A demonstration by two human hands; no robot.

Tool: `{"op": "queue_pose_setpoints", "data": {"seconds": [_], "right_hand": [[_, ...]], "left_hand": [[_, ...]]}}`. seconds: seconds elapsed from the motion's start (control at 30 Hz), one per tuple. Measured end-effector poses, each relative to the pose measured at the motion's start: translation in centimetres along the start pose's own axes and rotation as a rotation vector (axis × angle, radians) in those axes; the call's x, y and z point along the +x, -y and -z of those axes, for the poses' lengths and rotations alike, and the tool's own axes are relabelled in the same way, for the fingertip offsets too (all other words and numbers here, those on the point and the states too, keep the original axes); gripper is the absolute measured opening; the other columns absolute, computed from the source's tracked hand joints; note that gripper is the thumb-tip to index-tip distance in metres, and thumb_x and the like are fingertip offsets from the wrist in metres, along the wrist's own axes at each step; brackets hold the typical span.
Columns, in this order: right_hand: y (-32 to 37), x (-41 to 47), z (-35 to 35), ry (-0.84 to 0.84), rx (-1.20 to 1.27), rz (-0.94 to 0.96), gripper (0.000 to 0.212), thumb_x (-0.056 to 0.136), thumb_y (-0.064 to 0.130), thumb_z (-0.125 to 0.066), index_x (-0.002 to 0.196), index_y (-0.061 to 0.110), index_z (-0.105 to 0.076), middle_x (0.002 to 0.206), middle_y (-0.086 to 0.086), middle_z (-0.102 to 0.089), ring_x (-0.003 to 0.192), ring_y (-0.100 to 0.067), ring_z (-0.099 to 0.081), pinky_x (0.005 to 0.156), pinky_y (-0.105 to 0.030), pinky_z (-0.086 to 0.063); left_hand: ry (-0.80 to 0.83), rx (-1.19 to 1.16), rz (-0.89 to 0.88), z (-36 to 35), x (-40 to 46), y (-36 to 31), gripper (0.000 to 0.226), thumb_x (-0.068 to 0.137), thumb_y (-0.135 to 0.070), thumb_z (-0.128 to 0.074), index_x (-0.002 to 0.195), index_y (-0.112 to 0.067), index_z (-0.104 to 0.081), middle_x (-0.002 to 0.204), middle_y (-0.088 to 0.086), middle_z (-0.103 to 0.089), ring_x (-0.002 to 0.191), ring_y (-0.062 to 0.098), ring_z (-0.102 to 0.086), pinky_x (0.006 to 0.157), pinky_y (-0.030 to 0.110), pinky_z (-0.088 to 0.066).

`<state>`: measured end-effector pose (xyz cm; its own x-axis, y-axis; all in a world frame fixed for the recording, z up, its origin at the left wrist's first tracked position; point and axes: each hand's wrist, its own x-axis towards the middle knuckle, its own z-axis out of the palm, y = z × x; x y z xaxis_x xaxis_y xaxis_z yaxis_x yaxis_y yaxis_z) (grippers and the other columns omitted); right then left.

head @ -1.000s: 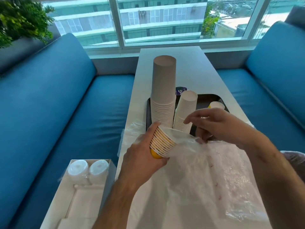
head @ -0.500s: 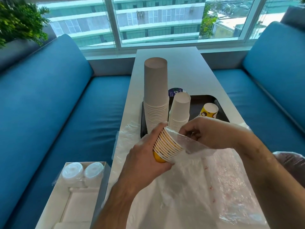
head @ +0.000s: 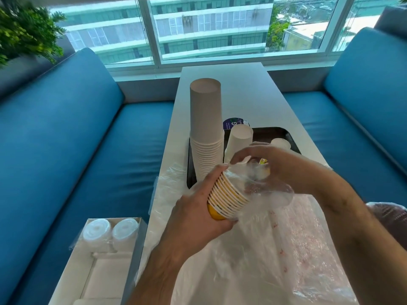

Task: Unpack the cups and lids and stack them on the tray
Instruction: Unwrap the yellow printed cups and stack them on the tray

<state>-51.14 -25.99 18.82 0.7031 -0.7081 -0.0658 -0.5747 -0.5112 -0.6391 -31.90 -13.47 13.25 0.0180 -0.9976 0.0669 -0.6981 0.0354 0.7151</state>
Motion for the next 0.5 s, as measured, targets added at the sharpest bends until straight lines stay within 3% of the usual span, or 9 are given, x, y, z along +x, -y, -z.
{"op": "queue_pose_setpoints", "data": {"seconds": [0.1,0.2,0.3,0.4,0.43,0.5], "right_hand": [[0.9,0.5,-0.1,-0.105,0.108,0.007,0.028,0.082,0.019,-0.081,0.089,0.044,-0.071,0.093,0.022,-0.071,0.09,0.004,-0.065,0.08,-0.008,-0.053],[0.7,1.0,0.2,-0.21,0.154,-0.007,0.008,0.086,0.027,-0.073,0.093,0.031,-0.075,0.087,0.012,-0.075,0.078,-0.002,-0.069,0.074,-0.009,-0.053],[0.3,1.4,0.2,-0.346,0.116,-0.032,0.005,0.09,0.028,-0.069,0.093,0.029,-0.073,0.083,0.014,-0.073,0.078,0.003,-0.066,0.067,0.0,-0.045],[0.4,1.3,0.4,-0.525,0.121,-0.039,0.007,0.096,0.031,-0.064,0.101,0.031,-0.068,0.087,0.023,-0.066,0.079,0.012,-0.062,0.065,0.0,-0.043],[0.3,1.1,0.5,-0.52,0.17,-0.055,0.012,0.094,0.036,-0.065,0.105,0.032,-0.066,0.09,0.021,-0.066,0.079,0.009,-0.063,0.065,-0.005,-0.045],[0.1,0.7,0.9,-0.337,0.309,-0.121,0.042,0.082,0.046,-0.073,0.12,0.034,-0.06,0.099,0.013,-0.068,0.083,-0.004,-0.068,0.068,-0.017,-0.053]], "left_hand": [[0.023,-0.009,-0.009,0.0,0.0,-0.3,0.108,0.07,-0.05,-0.087,0.124,-0.084,0.001,0.129,-0.028,-0.043,0.113,0.004,-0.053,0.095,0.029,-0.057],[0.048,-0.001,-0.008,-0.1,-0.2,-0.2,0.109,0.07,-0.053,-0.085,0.12,-0.086,0.005,0.13,-0.03,-0.041,0.114,0.0,-0.051,0.096,0.023,-0.054],[0.056,-0.025,0.014,-0.4,-0.5,0.0,0.106,0.07,-0.054,-0.085,0.122,-0.083,0.003,0.125,-0.034,-0.04,0.109,-0.004,-0.052,0.088,0.012,-0.051],[0.035,-0.05,0.035,-0.2,-0.5,0.1,0.103,0.069,-0.053,-0.086,0.121,-0.082,-0.001,0.113,-0.041,-0.039,0.102,-0.017,-0.047,0.072,-0.001,-0.044],[0.028,-0.055,0.04,0.0,-0.4,0.2,0.102,0.069,-0.054,-0.085,0.119,-0.083,-0.001,0.111,-0.044,-0.039,0.1,-0.019,-0.047,0.07,-0.002,-0.043],[0.015,-0.061,0.043,0.2,-0.4,0.3,0.101,0.068,-0.054,-0.085,0.117,-0.084,-0.002,0.109,-0.046,-0.039,0.099,-0.022,-0.047,0.068,-0.003,-0.042]]}}
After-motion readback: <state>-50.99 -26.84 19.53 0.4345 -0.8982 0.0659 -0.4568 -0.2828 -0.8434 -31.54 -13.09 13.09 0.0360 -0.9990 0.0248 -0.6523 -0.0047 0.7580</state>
